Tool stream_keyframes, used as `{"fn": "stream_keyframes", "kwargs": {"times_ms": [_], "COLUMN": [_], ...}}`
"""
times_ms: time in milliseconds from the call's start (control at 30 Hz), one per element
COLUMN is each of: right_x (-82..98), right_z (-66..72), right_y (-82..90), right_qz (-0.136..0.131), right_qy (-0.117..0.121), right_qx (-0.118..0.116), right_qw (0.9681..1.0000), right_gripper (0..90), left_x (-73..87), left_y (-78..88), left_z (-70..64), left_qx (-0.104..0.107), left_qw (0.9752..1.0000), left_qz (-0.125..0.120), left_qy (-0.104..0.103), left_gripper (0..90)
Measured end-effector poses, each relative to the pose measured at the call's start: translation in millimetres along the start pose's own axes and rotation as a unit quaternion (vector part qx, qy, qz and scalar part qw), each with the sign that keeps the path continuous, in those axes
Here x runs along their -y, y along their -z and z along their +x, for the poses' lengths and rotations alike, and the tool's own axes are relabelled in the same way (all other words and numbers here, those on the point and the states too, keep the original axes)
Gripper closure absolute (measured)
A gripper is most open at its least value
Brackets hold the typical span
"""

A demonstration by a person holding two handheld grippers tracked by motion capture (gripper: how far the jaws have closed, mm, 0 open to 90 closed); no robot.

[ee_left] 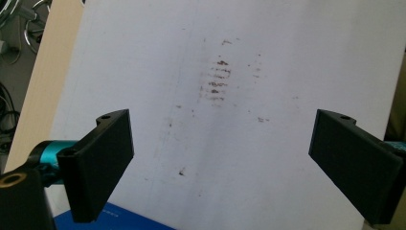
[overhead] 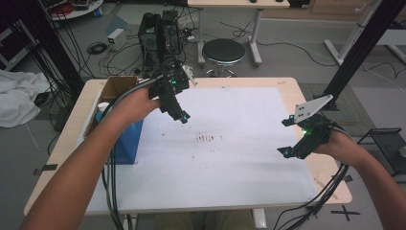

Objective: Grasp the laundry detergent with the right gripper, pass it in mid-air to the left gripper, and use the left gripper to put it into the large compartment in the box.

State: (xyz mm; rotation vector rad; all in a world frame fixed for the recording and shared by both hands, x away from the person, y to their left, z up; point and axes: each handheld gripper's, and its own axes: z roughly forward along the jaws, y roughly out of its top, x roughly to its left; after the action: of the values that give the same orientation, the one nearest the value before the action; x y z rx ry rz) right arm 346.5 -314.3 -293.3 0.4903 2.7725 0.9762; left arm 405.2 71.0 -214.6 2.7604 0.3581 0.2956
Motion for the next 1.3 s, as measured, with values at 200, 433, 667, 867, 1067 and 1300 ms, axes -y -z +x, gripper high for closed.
{"fn": "stream_keyframes", "kwargs": {"times_ms": [200,433,667,867,1067,1300], "right_x": [-0.5,-3.6,-9.1,-12.8,-18.8,-21.7], "right_z": [1.5,2.6,-1.5,-3.7,-3.5,-2.0], "right_y": [0.2,-2.5,-7.7,-9.2,-9.9,-13.2], "right_qz": [-0.002,0.002,0.015,0.021,0.021,0.025], "right_qy": [0.000,-0.004,-0.007,-0.002,0.002,0.008], "right_qx": [-0.003,0.001,-0.004,-0.006,-0.007,-0.010], "right_qw": [1.0000,1.0000,0.9999,0.9998,0.9998,0.9996], "right_gripper": [1.0,1.0,1.0,1.0,1.0,1.0], "left_x": [-5.6,-8.2,-7.8,-4.9,-1.4,1.4], "left_y": [-12.9,-22.4,-29.0,-28.8,-25.8,-24.1], "left_z": [0.2,-2.1,-2.6,-1.2,-0.7,-0.3], "left_qx": [0.013,0.037,0.058,0.055,0.056,0.055], "left_qw": [0.9999,0.9992,0.9983,0.9984,0.9983,0.9984], "left_qz": [-0.002,-0.012,-0.006,0.008,0.012,0.011], "left_qy": [0.002,0.002,-0.005,-0.014,-0.013,-0.009], "left_gripper": [8.2,8.2,8.2,8.3,8.3,8.2]}}
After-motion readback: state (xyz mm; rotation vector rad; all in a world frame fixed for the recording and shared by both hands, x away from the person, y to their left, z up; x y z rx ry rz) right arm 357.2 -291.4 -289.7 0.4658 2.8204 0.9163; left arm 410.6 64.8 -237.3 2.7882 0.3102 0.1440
